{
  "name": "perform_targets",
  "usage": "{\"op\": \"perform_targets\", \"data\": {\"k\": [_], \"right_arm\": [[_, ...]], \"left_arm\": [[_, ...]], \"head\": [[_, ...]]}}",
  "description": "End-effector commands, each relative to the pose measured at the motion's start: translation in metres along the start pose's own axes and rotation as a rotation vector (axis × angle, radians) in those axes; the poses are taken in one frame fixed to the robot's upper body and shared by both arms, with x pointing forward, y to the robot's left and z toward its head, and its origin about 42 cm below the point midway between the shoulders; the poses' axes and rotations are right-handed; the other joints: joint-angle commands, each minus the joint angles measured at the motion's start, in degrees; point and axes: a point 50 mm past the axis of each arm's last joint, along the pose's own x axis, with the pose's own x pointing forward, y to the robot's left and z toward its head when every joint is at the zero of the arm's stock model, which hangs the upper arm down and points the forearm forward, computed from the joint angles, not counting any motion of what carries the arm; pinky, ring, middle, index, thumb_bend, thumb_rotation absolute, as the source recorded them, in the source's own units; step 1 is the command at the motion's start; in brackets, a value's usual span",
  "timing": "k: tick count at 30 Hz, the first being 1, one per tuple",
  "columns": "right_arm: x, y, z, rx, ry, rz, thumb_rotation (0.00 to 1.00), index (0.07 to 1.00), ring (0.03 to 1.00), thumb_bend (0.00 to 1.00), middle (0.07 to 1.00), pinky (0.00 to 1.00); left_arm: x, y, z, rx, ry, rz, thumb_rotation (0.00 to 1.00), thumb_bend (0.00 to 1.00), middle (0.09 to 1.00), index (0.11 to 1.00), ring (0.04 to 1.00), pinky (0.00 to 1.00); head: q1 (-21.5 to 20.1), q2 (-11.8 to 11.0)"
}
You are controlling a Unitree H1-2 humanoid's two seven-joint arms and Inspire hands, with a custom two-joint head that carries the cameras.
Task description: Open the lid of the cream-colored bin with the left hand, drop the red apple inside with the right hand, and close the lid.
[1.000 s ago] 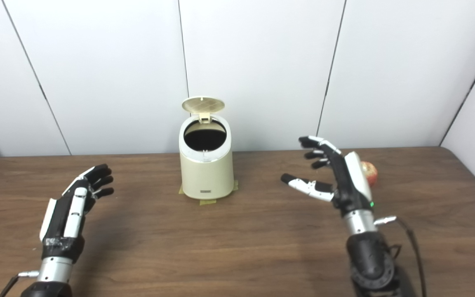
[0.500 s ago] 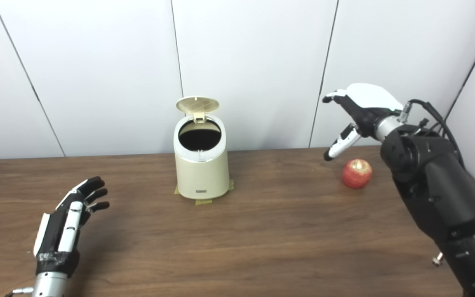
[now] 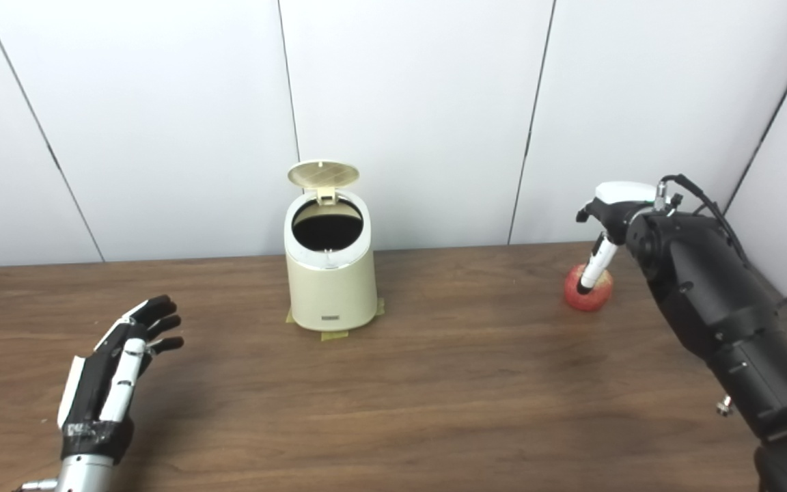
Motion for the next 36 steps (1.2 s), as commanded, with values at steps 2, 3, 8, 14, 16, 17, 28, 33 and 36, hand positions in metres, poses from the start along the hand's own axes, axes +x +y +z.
{"op": "perform_targets", "data": {"k": [2, 3, 8, 14, 16, 17, 28, 33, 36], "right_arm": [[0.003, -0.026, -0.008, 0.032, -0.007, -0.089, 0.2, 0.848, 0.888, 0.98, 0.955, 0.69], [0.003, -0.022, -0.009, 0.045, -0.015, -0.093, 0.19, 0.846, 0.876, 0.98, 0.957, 0.68], [0.003, -0.009, -0.009, 0.053, -0.068, -0.103, 0.16, 0.864, 0.852, 0.96, 0.948, 0.66], [0.011, 0.007, -0.005, 0.014, -0.073, -0.076, 0.17, 0.864, 0.848, 0.9, 0.933, 0.68], [0.015, 0.013, -0.005, 0.043, -0.073, -0.077, 0.15, 0.864, 0.845, 0.9, 0.927, 0.68], [0.017, 0.015, -0.005, 0.052, -0.074, -0.079, 0.14, 0.863, 0.843, 0.9, 0.921, 0.68], [0.021, 0.022, 0.002, 0.098, -0.106, -0.051, 0.08, 0.852, 0.836, 0.87, 0.922, 0.67], [0.025, 0.025, -0.001, 0.036, -0.09, -0.031, 0.14, 0.84, 0.833, 0.88, 0.897, 0.68], [0.024, 0.027, -0.002, 0.013, -0.081, -0.075, 0.1, 0.808, 0.807, 0.86, 0.861, 0.67]], "left_arm": [[0.005, -0.008, 0.013, 0.009, -0.074, -0.001, 0.75, 0.32, 0.825, 0.792, 0.809, 0.7], [0.005, -0.009, 0.013, 0.012, -0.073, -0.002, 0.76, 0.32, 0.827, 0.793, 0.81, 0.71], [0.005, -0.011, 0.012, 0.023, -0.085, -0.015, 0.75, 0.34, 0.828, 0.797, 0.81, 0.71], [0.004, -0.011, 0.012, 0.031, -0.082, -0.015, 0.74, 0.35, 0.838, 0.804, 0.816, 0.71], [0.004, -0.01, 0.011, 0.031, -0.082, -0.016, 0.74, 0.35, 0.841, 0.808, 0.819, 0.71], [0.004, -0.01, 0.011, 0.031, -0.082, -0.016, 0.74, 0.35, 0.843, 0.809, 0.819, 0.71], [0.003, -0.009, 0.01, 0.043, -0.083, -0.019, 0.77, 0.38, 0.845, 0.814, 0.819, 0.7], [0.002, -0.009, 0.009, 0.036, -0.088, -0.018, 0.76, 0.38, 0.842, 0.813, 0.821, 0.71], [0.002, -0.01, 0.009, 0.034, -0.087, -0.019, 0.76, 0.37, 0.842, 0.814, 0.82, 0.71]], "head": [[0.1, 0.1], [0.3, 0.1], [0.6, 0.1], [0.7, 0.2], [0.8, 0.1], [0.7, 0.0], [1.0, 0.1], [1.1, 0.3], [1.1, 0.3]]}}
